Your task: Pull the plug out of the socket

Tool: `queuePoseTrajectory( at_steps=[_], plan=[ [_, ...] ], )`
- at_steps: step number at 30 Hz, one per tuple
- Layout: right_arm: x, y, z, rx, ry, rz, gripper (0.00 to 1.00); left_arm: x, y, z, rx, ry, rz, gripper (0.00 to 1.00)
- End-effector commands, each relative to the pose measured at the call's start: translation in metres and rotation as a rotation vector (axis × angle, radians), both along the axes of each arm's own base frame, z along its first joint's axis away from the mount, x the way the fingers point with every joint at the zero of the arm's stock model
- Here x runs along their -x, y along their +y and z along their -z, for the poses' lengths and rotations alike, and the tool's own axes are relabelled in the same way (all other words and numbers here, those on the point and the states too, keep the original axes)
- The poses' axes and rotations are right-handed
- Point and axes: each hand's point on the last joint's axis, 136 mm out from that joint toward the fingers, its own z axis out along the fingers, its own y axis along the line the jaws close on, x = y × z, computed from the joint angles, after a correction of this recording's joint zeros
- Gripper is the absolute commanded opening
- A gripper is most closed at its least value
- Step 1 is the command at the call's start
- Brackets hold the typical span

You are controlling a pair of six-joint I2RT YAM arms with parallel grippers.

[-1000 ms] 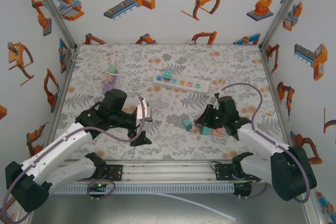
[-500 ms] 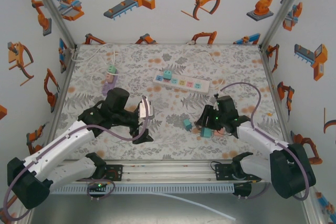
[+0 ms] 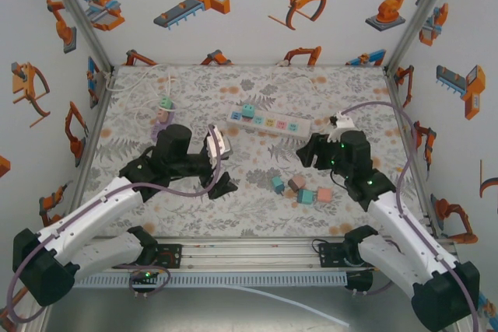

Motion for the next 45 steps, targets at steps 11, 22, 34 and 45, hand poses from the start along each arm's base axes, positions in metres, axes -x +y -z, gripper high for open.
queuePoseTrajectory(
  at_steps=[11,22,34,45],
  plan=[
    [-0.047,0.072,-0.120,0.258,-0.834,-0.362,0.64,-0.151,0.063,-0.008,0.348,0.437,-0.982,0.98],
    [-0.126,0.136,-0.092,0.264,-0.457,-0.597,0.67,-0.226,0.111,0.024,0.322,0.595,-1.284,0.96],
    [-0.204,0.187,-0.016,0.282,-0.132,-0.673,0.66,-0.299,0.096,0.077,0.211,0.750,-1.253,0.91],
    [-0.224,0.211,0.079,0.429,-0.036,-0.743,0.66,-0.319,0.075,0.128,0.116,0.865,-1.209,0.83]
  ],
)
